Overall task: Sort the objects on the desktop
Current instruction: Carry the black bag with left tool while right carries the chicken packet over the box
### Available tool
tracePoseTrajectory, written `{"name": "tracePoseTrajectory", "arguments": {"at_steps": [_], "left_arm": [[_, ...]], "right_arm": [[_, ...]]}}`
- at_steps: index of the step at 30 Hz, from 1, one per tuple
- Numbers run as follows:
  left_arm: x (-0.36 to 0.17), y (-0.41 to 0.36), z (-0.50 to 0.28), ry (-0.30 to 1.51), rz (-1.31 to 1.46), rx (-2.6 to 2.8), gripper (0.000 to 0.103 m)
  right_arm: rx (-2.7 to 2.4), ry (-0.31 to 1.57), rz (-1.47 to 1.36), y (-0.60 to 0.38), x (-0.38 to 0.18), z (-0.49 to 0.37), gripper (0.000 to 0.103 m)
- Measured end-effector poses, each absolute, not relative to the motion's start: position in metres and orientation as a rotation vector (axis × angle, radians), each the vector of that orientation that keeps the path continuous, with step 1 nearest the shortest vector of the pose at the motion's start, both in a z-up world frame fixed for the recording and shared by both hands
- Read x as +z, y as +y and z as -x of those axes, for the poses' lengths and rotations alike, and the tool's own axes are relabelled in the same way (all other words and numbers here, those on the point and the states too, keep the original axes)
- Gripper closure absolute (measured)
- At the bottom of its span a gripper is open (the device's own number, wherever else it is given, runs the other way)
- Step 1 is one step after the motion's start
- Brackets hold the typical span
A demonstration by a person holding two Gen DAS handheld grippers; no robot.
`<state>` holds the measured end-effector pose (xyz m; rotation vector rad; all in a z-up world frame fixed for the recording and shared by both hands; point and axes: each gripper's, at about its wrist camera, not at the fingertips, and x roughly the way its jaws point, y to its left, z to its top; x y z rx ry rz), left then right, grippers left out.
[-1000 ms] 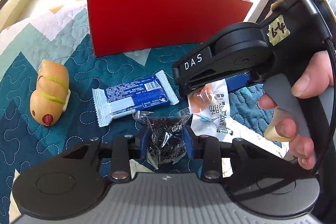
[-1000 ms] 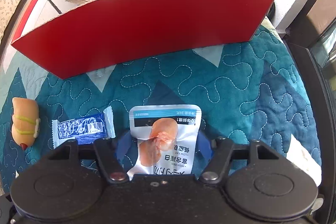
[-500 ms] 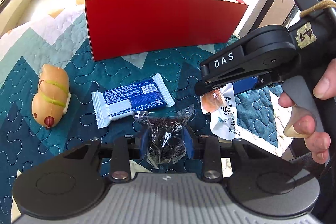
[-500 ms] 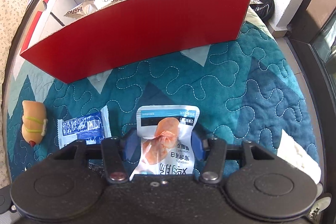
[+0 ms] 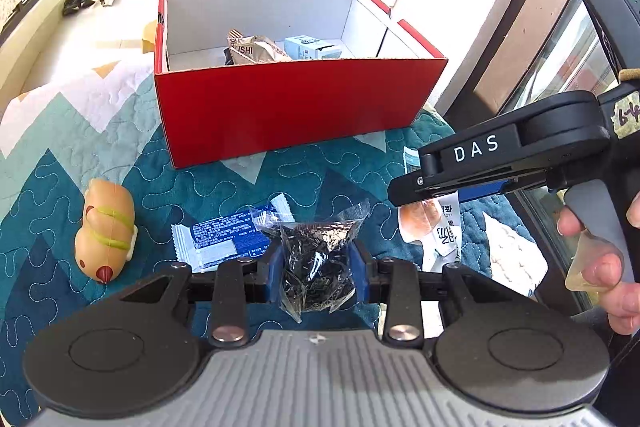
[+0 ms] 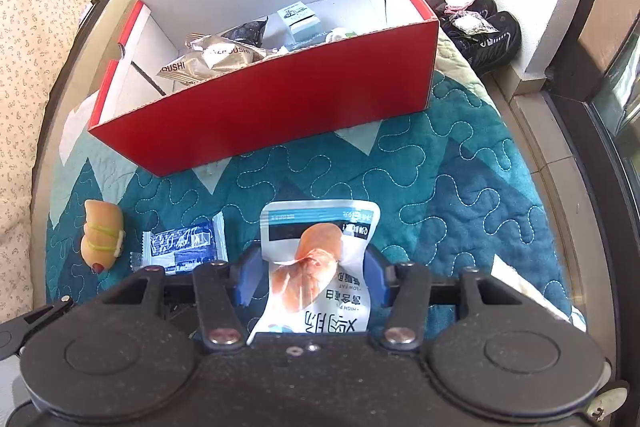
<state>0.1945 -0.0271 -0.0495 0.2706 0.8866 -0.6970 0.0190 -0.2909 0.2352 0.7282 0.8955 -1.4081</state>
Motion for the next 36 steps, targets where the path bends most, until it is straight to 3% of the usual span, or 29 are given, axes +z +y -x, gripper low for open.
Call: {"name": "tracePoseTrajectory", "arguments": {"at_steps": [22,36], "left_arm": [[0.041,-0.050,-0.220,0.745,-0.188,-0.694,0.069],[0.049,-0.076,-0.276,0.685,-0.307,-0.681,0.069]], "right_arm": [[-1.296,0.759,-0.543,-0.284,0.333,-0.053,0.051],[-1.306,0.700,-0.444,-0.356,0.356,-0.068,0.051]]}}
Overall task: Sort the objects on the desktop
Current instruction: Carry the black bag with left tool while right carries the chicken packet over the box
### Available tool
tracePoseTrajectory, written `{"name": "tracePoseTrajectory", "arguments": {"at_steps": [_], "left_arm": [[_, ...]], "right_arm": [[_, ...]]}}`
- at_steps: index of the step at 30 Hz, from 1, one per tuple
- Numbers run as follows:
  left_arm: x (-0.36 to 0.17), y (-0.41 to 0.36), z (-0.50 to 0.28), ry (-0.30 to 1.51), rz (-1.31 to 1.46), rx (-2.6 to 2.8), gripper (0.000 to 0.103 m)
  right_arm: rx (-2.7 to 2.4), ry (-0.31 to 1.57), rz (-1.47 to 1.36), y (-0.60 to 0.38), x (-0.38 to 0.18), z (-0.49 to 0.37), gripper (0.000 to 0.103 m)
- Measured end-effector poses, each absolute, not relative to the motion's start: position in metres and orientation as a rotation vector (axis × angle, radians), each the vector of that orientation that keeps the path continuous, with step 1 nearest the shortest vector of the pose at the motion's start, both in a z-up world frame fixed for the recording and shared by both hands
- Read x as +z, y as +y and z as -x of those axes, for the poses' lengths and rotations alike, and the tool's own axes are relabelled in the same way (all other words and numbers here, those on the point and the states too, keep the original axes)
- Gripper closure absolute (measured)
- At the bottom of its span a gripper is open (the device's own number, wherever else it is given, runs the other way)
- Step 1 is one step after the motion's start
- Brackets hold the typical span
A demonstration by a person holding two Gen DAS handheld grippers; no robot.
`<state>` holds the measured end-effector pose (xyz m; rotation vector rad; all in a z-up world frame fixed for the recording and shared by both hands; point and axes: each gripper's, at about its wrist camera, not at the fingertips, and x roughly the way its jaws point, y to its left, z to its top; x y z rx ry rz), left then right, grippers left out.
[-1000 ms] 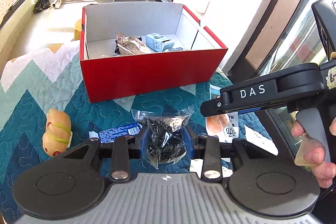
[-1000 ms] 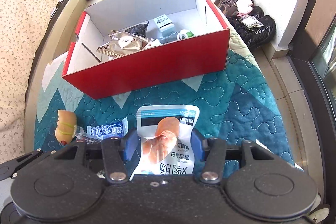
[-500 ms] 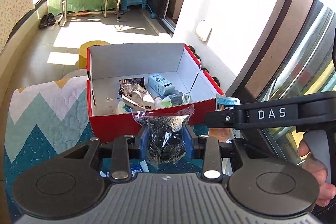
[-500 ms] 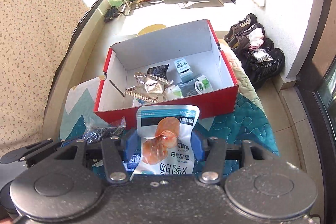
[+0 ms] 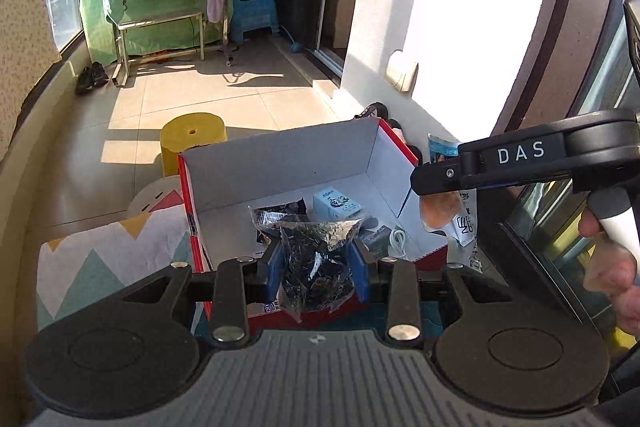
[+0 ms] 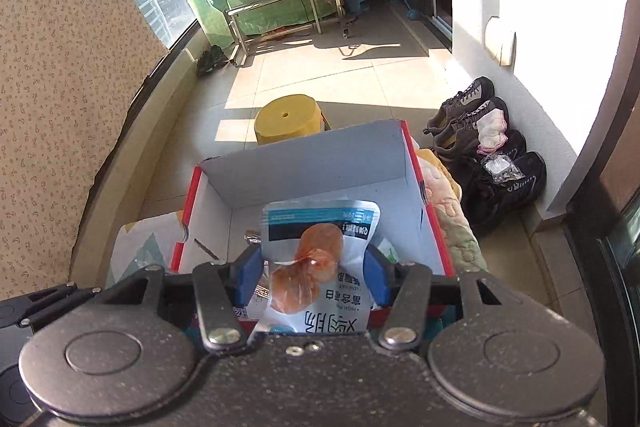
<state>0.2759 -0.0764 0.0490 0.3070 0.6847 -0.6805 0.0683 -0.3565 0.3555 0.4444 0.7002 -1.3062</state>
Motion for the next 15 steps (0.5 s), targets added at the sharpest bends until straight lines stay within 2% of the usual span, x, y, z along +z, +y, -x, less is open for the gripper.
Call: {"name": "tracePoseTrajectory", "arguments": {"at_steps": [15], "left_arm": [[0.019,-0.116,-0.333,0.717,-0.363,-0.694,0.069]], "right_arm": [[-1.356,0.688,-0.443,-0.428,0.330,-0.069,0.050]]}}
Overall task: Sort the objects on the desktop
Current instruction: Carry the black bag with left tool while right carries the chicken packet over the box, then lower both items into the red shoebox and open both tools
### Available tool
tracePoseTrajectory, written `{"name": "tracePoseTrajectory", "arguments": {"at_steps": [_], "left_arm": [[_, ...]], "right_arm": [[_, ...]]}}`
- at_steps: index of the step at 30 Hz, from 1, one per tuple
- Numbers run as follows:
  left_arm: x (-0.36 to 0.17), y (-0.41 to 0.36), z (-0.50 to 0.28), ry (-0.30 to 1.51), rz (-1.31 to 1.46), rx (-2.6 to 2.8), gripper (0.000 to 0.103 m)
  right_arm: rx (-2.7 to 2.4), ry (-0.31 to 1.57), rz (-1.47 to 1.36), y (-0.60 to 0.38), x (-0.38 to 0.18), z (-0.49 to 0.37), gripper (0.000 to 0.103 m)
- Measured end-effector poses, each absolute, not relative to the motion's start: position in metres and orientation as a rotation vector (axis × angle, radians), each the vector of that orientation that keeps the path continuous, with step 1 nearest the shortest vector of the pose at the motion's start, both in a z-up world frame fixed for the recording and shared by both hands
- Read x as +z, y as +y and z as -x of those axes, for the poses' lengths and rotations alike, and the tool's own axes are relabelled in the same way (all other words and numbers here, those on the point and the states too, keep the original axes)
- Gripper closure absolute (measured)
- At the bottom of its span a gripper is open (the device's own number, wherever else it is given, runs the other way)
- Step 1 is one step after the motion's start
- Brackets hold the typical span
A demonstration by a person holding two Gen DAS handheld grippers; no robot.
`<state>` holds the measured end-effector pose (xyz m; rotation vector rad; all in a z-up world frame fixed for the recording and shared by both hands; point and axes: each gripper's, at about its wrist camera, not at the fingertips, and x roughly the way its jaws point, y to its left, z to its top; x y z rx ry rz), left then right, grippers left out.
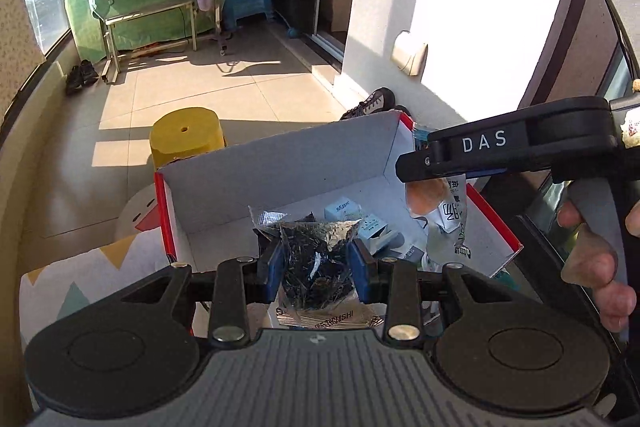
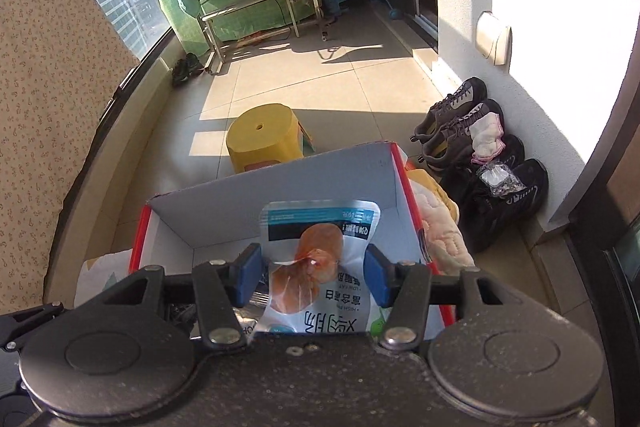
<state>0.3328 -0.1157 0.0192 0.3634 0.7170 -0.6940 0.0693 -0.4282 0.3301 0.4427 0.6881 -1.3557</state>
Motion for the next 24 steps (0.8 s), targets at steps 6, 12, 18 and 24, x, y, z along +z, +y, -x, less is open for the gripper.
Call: {"name": "tracePoseTrajectory", "arguments": {"at_steps": [6,12,18,24], "left_arm": [[-0.001,-0.126,-0.347,0.754,-0.387,-0.688,0.069],[-0.019,-0.129,-0.356,0.790,-0.397,-0.680,0.069],[-0.029,-0.131,-0.357,0.801,-0.398,-0.690,0.068],[-0.033,-0.135,-0.356,0.798,-0.417,-0.694,0.067]], "right_arm": [[-1.362,0.725,-0.452,-0.441,0.312,-0.068,0.050],[-1.352,0.771,-0.455,-0.447,0.295,-0.069,0.050],[-1.348,0.806,-0.459,-0.448,0.279,-0.069,0.050],[-1.346,0.815,-0.451,-0.449,0.276,-0.069,0.047]]}}
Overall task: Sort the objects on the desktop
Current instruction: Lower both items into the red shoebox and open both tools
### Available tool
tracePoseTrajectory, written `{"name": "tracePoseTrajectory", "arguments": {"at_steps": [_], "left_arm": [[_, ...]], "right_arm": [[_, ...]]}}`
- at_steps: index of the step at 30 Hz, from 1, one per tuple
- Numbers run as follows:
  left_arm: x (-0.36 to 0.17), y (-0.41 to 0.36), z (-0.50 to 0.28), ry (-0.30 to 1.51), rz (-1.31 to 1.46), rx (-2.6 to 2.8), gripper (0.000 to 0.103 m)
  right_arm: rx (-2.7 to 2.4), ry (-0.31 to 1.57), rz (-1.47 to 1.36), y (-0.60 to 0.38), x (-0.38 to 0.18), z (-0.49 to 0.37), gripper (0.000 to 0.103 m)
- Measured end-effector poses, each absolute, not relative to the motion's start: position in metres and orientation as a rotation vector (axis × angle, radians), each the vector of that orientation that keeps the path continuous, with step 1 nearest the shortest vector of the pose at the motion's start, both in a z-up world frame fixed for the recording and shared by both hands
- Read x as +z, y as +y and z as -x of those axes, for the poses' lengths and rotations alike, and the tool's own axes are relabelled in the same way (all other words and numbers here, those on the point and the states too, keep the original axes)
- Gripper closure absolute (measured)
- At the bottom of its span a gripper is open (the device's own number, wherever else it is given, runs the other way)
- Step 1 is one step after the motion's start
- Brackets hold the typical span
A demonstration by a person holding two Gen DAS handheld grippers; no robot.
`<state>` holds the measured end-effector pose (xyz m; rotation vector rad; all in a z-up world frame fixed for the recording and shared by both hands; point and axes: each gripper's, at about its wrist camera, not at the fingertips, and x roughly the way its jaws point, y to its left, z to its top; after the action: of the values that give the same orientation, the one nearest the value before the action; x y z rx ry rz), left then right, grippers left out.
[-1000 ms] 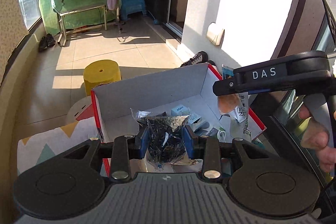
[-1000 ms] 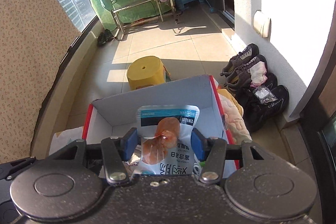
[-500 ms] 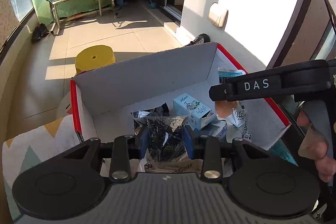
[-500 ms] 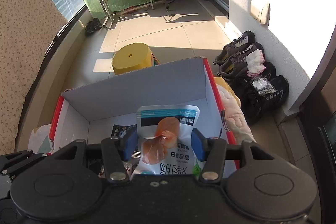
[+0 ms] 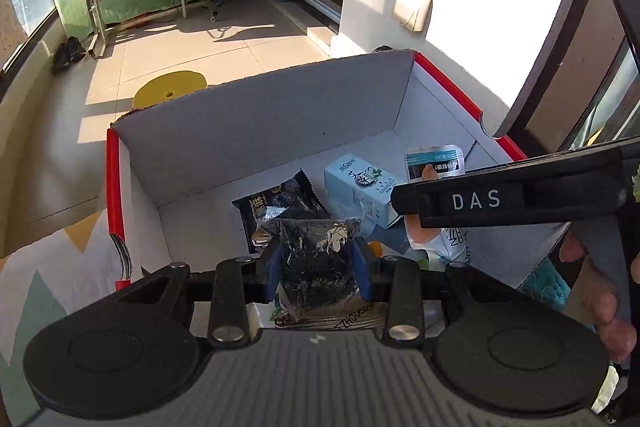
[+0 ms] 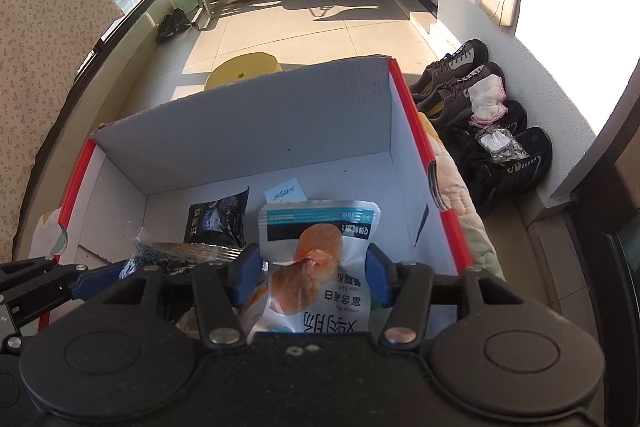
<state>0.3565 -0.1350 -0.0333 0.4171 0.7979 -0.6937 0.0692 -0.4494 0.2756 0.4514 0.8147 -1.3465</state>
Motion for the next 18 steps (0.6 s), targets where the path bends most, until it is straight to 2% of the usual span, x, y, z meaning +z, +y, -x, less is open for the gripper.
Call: {"name": "tracePoseTrajectory", "arguments": {"at_steps": [5,7,8,18], "left_arm": [[-0.033,-0.137,-0.354,0.800,-0.433,-0.685,0.063],[-0.032,-0.137,-0.352,0.794,-0.442,-0.676,0.045],[-0.032,-0.137,-0.350,0.785,-0.446,-0.673,0.043],[-0.017,-0.131,-0.334,0.760,-0.431,-0.680,0.043]], "right_arm": [[-1.338,0.813,-0.462,-0.449,0.278,-0.071,0.041],[-1.342,0.808,-0.472,-0.448,0.279,-0.071,0.039],[-1.341,0.804,-0.482,-0.447,0.280,-0.070,0.039],[-1.331,0.760,-0.518,-0.434,0.297,-0.061,0.038]]}}
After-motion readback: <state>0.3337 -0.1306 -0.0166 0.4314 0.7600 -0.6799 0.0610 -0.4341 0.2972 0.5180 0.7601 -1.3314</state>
